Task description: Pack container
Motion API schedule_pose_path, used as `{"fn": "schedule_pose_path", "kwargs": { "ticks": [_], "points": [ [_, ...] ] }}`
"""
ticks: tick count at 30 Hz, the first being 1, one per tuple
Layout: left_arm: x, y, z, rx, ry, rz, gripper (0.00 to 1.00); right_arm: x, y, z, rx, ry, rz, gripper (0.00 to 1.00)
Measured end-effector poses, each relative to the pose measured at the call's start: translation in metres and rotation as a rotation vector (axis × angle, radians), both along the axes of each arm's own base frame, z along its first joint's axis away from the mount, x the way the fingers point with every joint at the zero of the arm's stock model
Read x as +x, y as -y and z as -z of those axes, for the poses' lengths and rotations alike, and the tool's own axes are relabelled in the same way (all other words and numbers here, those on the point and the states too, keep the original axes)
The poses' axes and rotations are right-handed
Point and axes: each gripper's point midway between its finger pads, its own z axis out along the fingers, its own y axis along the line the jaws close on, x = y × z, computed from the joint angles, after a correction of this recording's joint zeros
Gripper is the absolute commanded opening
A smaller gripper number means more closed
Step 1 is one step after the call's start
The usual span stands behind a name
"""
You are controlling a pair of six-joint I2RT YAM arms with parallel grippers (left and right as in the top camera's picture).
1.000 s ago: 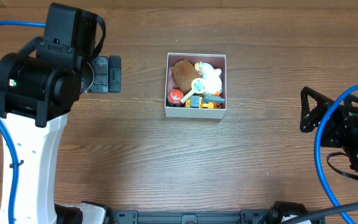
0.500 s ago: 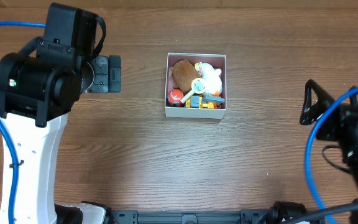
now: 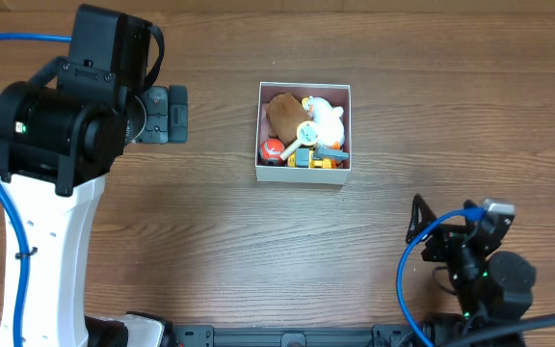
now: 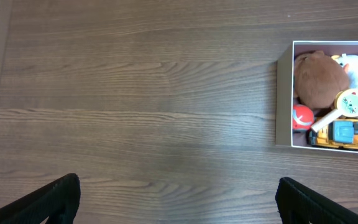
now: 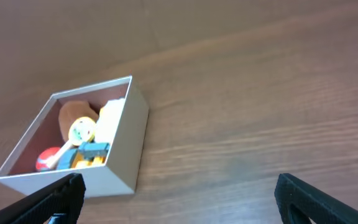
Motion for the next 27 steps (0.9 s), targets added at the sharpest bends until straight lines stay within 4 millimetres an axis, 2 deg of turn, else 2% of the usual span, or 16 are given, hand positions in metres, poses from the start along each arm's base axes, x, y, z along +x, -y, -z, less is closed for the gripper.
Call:
{"fn": "schedule_pose_path", "kwargs": {
  "ticks": [4,7,15,27],
  "points": [
    [0.000,0.000,0.000,0.000,-0.001,0.000,1.00,-0.004,-0.004,0.019,-0.002,0.023,-0.018,1.00],
    [0.000,0.000,0.000,0.000,0.000,0.000,1.00,-0.004,-0.006,0.025,-0.004,0.037,-0.025,1.00],
    [0.000,0.000,0.000,0.000,0.000,0.000,1.00,-0.002,-0.008,0.055,0.000,-0.021,-0.036,1.00],
    [0.000,0.000,0.000,0.000,0.000,0.000,1.00,0.000,-0.008,0.054,-0.001,-0.008,-0.037,1.00]
  ]
}}
